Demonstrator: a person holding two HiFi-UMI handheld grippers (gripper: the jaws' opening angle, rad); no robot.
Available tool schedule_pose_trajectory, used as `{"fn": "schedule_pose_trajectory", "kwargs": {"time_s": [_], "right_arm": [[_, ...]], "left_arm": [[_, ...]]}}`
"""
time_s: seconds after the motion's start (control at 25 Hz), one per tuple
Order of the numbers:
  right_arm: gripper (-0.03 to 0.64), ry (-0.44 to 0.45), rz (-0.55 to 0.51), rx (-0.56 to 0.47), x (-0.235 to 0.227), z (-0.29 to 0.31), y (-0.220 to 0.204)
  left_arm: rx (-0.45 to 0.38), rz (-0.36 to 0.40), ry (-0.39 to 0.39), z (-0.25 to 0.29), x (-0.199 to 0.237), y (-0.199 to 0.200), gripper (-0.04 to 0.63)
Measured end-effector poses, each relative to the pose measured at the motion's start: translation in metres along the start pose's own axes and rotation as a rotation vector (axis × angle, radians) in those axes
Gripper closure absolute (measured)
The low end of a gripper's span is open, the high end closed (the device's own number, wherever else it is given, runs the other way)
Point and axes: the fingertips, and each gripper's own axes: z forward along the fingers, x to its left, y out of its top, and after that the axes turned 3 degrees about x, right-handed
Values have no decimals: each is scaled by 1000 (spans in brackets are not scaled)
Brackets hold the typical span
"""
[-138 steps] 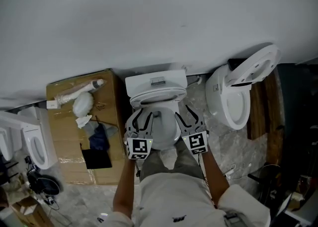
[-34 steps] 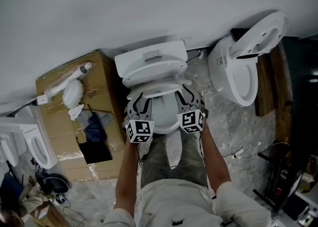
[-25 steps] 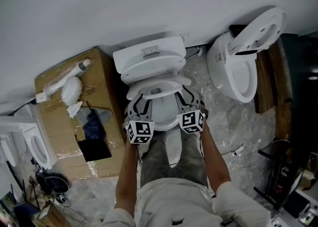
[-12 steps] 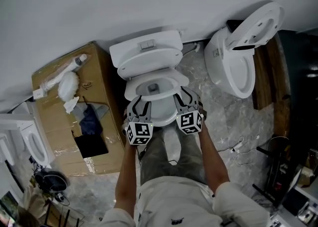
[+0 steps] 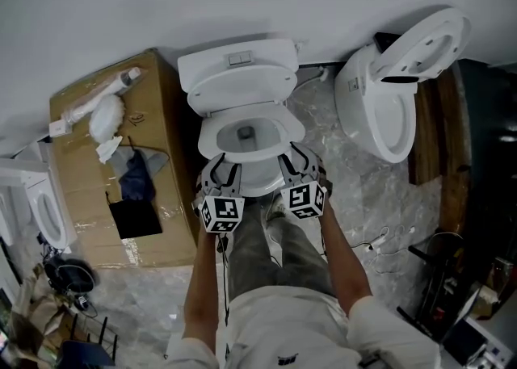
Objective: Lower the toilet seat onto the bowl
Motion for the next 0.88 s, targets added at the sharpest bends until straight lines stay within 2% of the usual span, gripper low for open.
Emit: {"fn": "schedule_pose_trajectory", "kwargs": {"time_s": [0.88], "right_arm": [[448, 118, -113, 23, 54, -7, -74]], "left_arm": [[50, 21, 49, -13, -56, -72, 407]]}}
